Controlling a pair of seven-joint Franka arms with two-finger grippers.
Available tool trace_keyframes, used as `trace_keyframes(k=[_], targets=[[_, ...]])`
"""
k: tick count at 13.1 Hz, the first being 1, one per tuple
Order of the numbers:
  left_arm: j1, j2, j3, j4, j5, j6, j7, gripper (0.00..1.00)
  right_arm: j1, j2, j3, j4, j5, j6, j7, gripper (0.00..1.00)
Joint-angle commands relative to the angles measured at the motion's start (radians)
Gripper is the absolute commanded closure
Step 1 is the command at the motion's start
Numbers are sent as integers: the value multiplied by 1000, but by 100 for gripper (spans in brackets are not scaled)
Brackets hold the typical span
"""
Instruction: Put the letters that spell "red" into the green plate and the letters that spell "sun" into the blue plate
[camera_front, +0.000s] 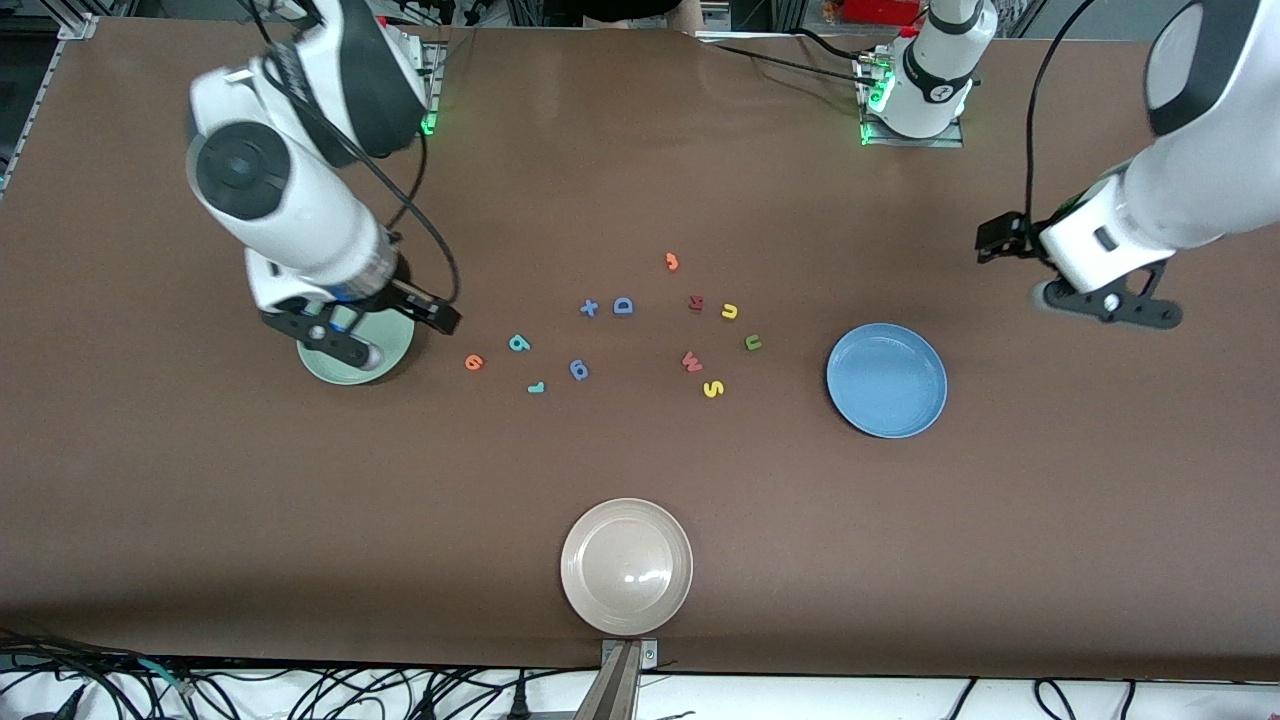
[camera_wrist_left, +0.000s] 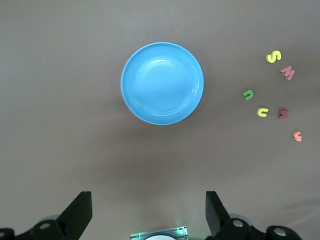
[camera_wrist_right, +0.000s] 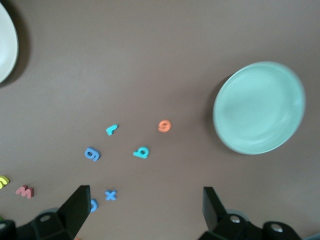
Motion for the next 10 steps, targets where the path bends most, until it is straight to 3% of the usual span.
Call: trace_keyframes(k=[1, 3, 5, 8, 10], targets=[[-67, 128, 5, 65, -28, 54, 13, 0, 44, 92, -9, 8, 33, 38, 75, 1], [-93, 208, 5, 64, -71, 133, 13, 0, 47, 134, -9, -29, 68, 76, 77, 1], [-124, 277, 5, 64, -118, 185, 13, 0, 49, 133, -7, -133, 74, 187, 74, 1], [-173, 352, 5, 54, -118, 277, 13, 0, 49, 152, 17, -246, 96, 367, 75, 1], [-193, 391, 5, 53, -117, 309, 13, 0, 55, 194, 20, -264, 97, 437, 83, 1]])
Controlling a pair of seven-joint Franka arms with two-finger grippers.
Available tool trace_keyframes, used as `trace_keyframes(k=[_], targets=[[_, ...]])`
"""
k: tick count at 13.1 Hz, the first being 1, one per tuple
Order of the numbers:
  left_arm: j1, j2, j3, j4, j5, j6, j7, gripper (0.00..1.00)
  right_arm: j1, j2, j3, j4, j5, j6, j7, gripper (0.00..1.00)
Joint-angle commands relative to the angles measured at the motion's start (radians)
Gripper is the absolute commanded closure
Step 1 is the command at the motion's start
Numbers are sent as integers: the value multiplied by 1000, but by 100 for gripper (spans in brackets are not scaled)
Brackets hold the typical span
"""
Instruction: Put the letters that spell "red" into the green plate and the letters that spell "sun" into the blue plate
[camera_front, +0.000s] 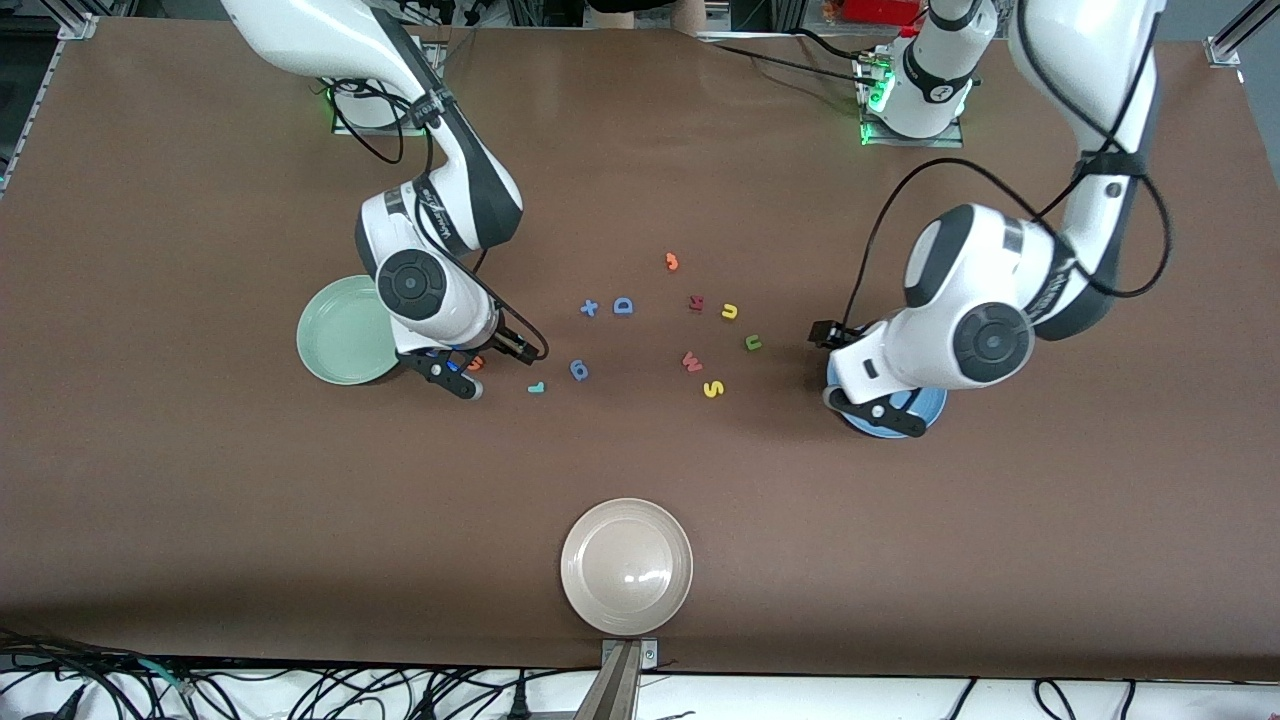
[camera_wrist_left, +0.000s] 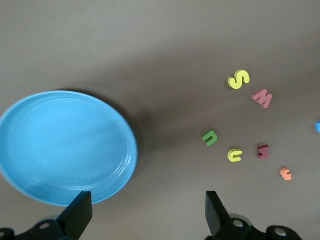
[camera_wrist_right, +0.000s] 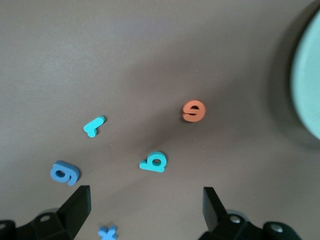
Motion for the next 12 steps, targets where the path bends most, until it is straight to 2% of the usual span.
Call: trace_keyframes(k=[1, 4, 8, 9, 11, 12], targets=[[-31, 54, 11, 27, -30, 56, 14, 0, 11, 40, 9, -32, 18, 81, 18, 1], [-39, 97, 12, 27, -20, 101, 19, 0, 14, 94, 10, -48, 18, 133, 18, 1], [-67, 126, 14, -3, -29, 167, 13, 0, 14, 116, 10, -74, 18, 198, 18, 2], [-68, 124, 14, -38, -30, 207, 10, 0, 14, 116, 10, -74, 18, 202, 18, 12], [-74, 106, 6, -132, -35, 317, -27, 0, 14, 116, 10, -74, 18, 202, 18, 40], [-79, 92, -11, -172, -35, 364, -80, 0, 15, 116, 10, -74, 18, 202, 18, 49]])
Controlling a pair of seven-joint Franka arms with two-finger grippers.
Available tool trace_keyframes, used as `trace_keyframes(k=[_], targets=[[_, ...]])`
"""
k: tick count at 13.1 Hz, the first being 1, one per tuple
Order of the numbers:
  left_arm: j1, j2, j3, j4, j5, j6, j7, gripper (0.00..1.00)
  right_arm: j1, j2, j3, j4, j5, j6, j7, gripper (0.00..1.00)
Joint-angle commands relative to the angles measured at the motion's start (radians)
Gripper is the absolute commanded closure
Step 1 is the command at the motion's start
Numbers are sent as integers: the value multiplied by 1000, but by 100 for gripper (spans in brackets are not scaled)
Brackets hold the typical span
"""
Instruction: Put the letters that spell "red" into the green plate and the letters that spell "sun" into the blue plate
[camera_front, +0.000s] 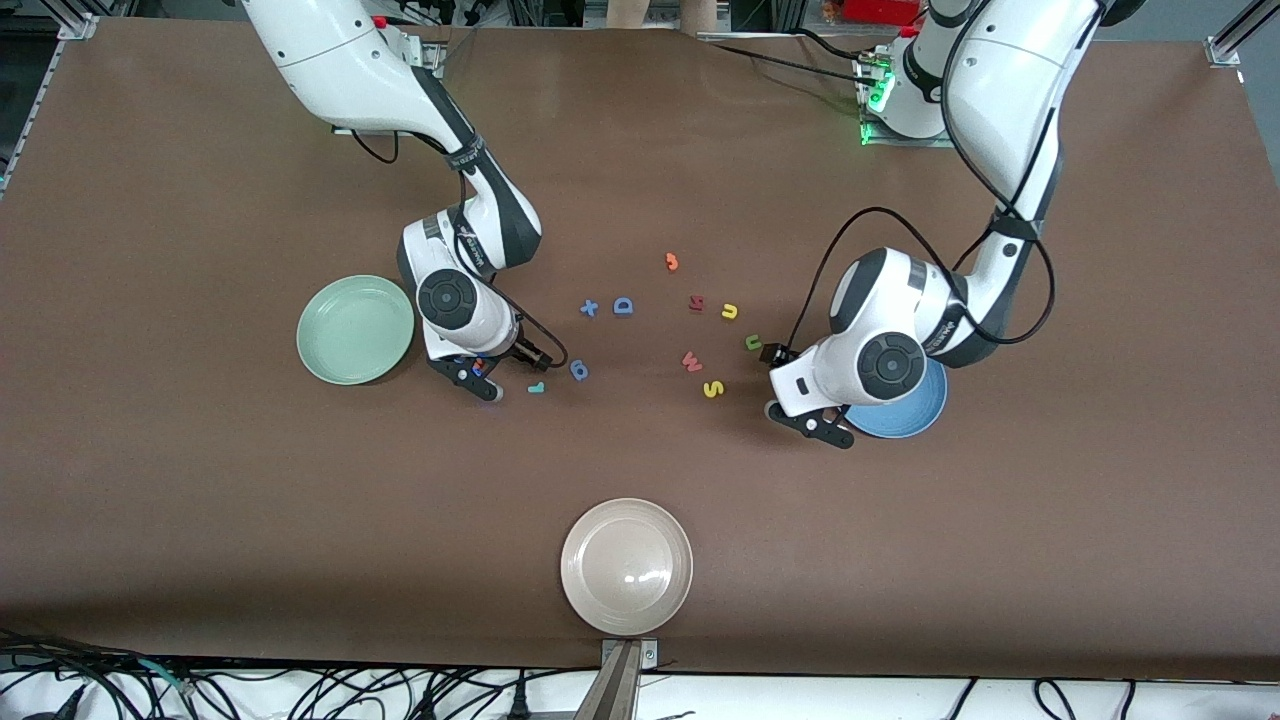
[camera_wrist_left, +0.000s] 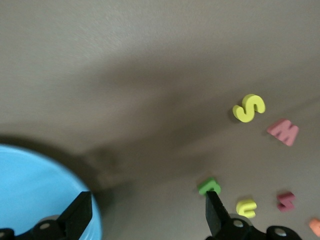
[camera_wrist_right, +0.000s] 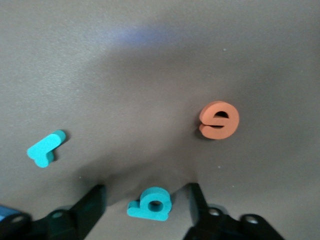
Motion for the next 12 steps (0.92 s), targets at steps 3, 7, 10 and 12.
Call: trace_keyframes(k=[3, 7, 10, 12], targets=[[-55, -65, -50, -140, -18, 132, -287, 0, 5, -2, -1, -16, 10, 11, 13, 52], [-92, -79, -48, -221, 63, 233, -396, 0, 14, -2, -1, -16, 10, 11, 14, 98], [-85, -79, -48, -242, 79, 252, -399, 0, 14, -2, -1, -16, 10, 11, 14, 100], [-84, -79, -50, -290, 79, 324, -401, 0, 14, -2, -1, -16, 10, 11, 14, 100]])
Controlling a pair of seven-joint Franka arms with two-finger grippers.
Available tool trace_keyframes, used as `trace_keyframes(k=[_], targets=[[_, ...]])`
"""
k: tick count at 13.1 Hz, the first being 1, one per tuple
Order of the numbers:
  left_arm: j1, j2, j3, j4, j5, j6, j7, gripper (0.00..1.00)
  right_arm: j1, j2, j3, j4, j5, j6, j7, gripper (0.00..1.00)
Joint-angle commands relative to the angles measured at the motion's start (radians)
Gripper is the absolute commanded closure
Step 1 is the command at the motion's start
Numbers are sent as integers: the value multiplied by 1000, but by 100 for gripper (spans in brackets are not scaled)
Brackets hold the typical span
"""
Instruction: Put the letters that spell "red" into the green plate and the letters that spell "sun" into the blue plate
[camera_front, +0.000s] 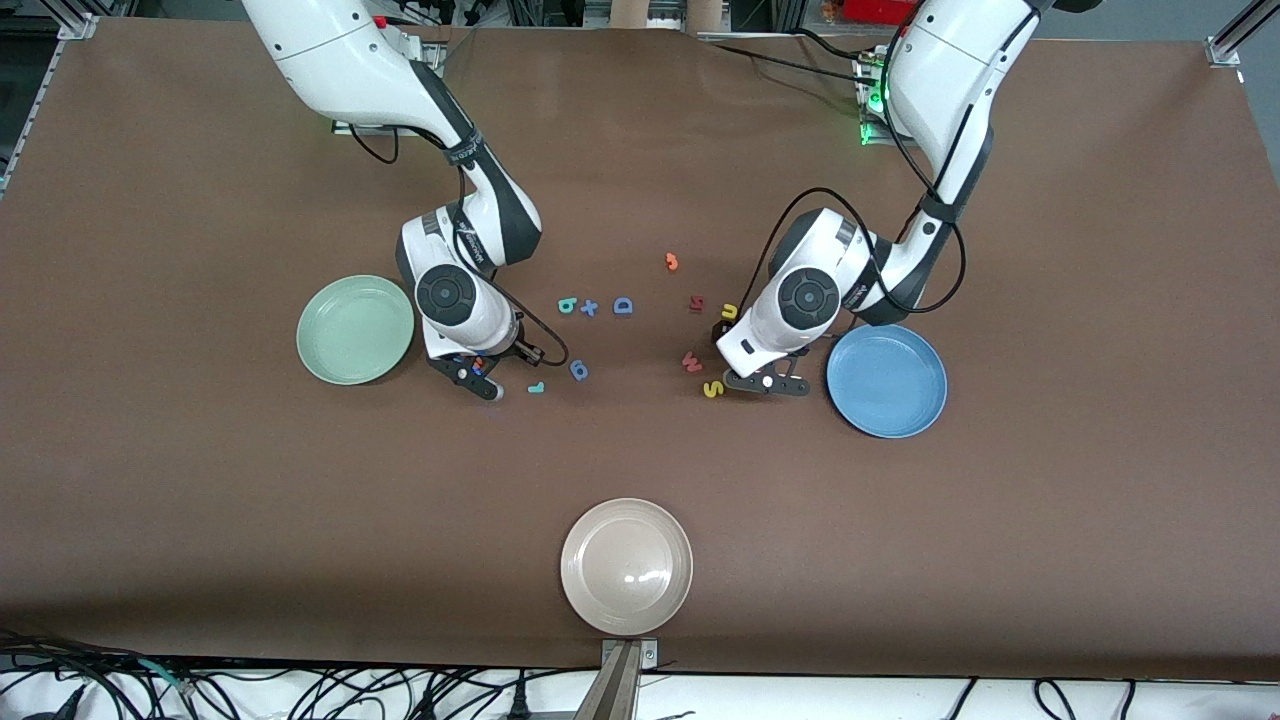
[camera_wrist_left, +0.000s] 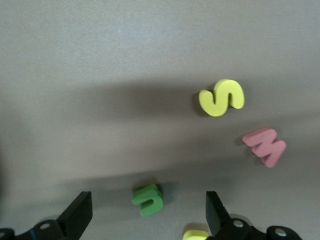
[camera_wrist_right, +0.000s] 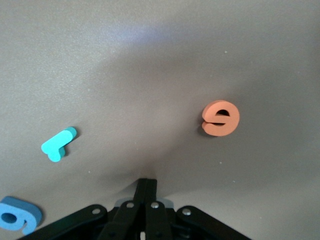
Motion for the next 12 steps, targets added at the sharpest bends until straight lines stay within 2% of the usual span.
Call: trace_keyframes(k=[1, 2, 6, 10, 12], targets=[[2, -38, -3, -91, 27, 97, -19, 2, 11, 10, 0, -16, 10, 14, 12, 100], [2, -38, -3, -92, 27, 101, -24, 4, 11, 10, 0, -16, 10, 14, 12, 100], [-1, -38, -5, -93, 24, 101, -42, 28, 11, 1, 0, -17, 10, 2, 11, 100], [-4, -38, -5, -93, 24, 99, -42, 33, 8, -47, -26, -16, 5, -85, -7, 100], [-4, -38, -5, -92, 24, 99, -42, 47, 8, -82, -46, -16, 5, -148, -40, 100]])
